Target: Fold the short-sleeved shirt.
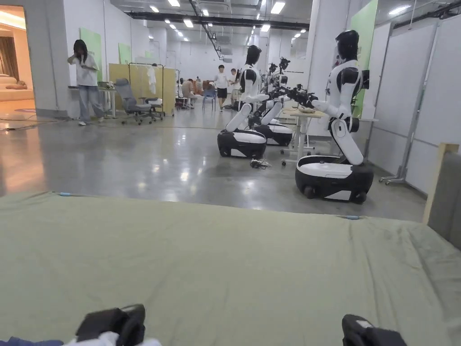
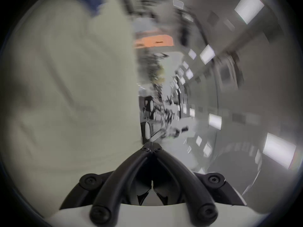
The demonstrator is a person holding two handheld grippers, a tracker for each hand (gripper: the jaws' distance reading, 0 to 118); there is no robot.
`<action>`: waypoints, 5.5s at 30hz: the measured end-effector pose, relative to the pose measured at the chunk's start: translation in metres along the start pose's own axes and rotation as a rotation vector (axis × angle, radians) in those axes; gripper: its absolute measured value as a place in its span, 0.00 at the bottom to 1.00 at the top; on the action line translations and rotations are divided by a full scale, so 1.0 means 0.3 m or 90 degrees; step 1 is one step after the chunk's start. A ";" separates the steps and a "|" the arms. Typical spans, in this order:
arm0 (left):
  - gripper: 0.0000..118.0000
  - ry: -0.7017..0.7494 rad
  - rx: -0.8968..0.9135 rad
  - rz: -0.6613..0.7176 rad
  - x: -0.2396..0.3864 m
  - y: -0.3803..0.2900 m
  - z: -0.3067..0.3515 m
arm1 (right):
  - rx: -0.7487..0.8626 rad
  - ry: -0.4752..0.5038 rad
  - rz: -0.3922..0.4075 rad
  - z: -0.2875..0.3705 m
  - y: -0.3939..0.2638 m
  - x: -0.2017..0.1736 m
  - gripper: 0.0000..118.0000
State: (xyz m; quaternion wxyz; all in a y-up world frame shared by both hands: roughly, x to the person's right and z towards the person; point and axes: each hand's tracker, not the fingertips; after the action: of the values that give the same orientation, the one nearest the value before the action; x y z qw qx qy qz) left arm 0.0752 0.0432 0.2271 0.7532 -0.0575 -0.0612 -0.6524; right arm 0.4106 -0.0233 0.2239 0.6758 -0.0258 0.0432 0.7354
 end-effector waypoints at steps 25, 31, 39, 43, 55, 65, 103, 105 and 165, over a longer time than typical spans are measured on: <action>0.03 -0.068 0.112 1.007 0.134 -0.262 0.019 | -0.045 0.037 -1.054 0.072 -0.155 0.106 0.00; 0.03 -0.071 0.110 1.020 0.144 -0.261 0.018 | -0.045 0.044 -1.079 0.086 -0.135 0.133 0.00; 0.03 -0.067 0.105 1.018 0.138 -0.298 0.035 | -0.022 0.064 -1.058 0.073 -0.073 0.159 0.00; 0.03 -0.050 0.078 1.017 0.136 -0.360 0.079 | 0.007 0.090 -1.058 0.027 -0.016 0.160 0.00; 0.04 0.061 -0.071 1.018 0.133 -0.673 0.384 | 0.136 0.257 -1.068 -0.112 0.260 0.132 0.00; 0.59 -0.063 -0.193 1.079 0.185 -1.010 0.248 | 0.151 0.323 -1.019 -0.087 0.316 0.069 0.00; 0.04 -0.172 -0.131 1.050 -0.177 -0.791 -0.424 | -0.048 0.275 -1.136 0.006 -0.067 -0.026 0.00; 0.04 -0.238 -0.073 1.007 -0.203 -0.600 -0.504 | -0.050 0.257 -1.142 0.037 -0.110 -0.021 0.00; 0.02 -0.091 0.076 0.942 0.184 -0.329 0.207 | -0.062 0.164 -1.093 0.256 -0.120 0.007 0.00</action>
State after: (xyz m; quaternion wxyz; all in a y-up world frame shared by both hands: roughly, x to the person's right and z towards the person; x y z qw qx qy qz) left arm -0.0158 -0.0143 0.2981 0.9916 -0.0847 -0.0909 0.0348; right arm 0.4480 -0.0105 0.2990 0.9848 -0.1612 0.0538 -0.0360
